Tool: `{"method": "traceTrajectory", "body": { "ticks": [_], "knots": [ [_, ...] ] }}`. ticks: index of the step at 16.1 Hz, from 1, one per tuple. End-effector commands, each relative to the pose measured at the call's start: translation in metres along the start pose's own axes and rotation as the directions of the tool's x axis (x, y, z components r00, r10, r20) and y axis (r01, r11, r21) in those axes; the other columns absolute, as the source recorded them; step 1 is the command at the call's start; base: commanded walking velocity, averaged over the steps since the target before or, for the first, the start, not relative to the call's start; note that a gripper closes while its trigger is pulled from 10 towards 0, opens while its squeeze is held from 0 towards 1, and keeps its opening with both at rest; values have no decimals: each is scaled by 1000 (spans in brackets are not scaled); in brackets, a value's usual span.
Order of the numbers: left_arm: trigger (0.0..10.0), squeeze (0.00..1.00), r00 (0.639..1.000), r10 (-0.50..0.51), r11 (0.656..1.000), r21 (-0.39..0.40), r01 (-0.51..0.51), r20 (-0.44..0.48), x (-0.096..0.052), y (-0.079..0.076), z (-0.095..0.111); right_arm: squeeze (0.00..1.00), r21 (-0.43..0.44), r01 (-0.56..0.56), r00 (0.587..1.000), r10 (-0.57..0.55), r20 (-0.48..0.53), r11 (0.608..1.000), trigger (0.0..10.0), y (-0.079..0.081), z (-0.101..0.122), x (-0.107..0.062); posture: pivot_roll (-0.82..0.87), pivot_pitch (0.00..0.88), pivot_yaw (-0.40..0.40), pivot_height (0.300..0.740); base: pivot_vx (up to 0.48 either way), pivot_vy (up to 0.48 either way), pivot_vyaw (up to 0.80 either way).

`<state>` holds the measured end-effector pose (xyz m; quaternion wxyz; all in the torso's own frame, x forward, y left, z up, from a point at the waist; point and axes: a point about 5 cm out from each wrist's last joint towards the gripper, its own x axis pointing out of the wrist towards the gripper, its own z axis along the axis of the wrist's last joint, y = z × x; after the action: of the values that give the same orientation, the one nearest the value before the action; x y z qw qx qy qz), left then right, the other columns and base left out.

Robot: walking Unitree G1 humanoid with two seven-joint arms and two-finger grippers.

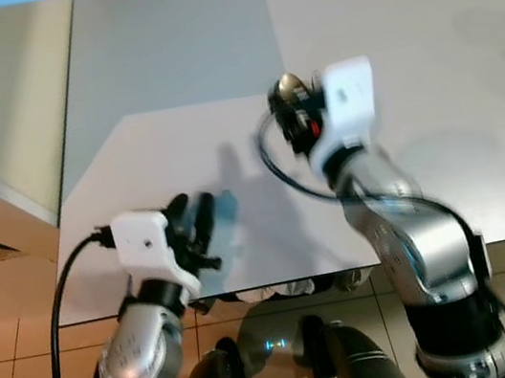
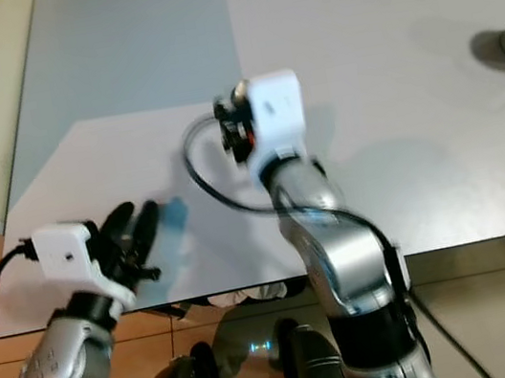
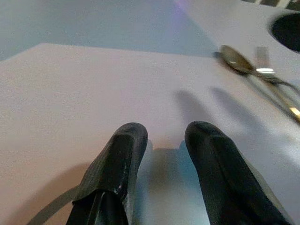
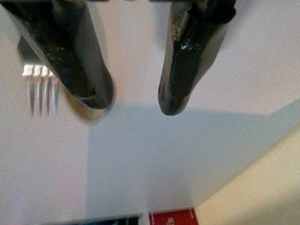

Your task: Setting the table

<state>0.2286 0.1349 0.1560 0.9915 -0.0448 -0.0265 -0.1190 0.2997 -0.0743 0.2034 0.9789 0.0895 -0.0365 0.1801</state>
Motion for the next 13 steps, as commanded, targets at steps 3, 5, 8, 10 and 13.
{"method": "traceTrajectory", "body": {
  "ticks": [3,5,8,10,13],
  "knots": [
    [10000,0,998,67,998,18,-67,-5,1,17,-3,0,109,-127,992,123,41,986,10000,-8,-9,-18,-43,168,-14,740,0,480,0],
    [10000,0,996,84,996,23,-84,7,3,21,-4,0,100,-155,987,150,53,983,10000,-10,-7,-15,-38,148,-32,740,0,480,0],
    [10000,0,997,78,996,38,-78,17,9,22,-6,0,74,-233,970,226,92,970,10000,-7,-1,-9,-37,121,-44,740,0,480,0],
    [10000,0,997,71,997,42,-71,9,9,23,-11,0,14,-263,960,260,100,965,10000,1,0,-7,-41,110,-44,740,0,480,0],
    [10000,0,998,68,997,42,-67,-14,5,25,-19,0,-62,-249,965,253,63,967,10000,3,-9,-7,-41,109,-37,740,0,480,0]
  ]
}}
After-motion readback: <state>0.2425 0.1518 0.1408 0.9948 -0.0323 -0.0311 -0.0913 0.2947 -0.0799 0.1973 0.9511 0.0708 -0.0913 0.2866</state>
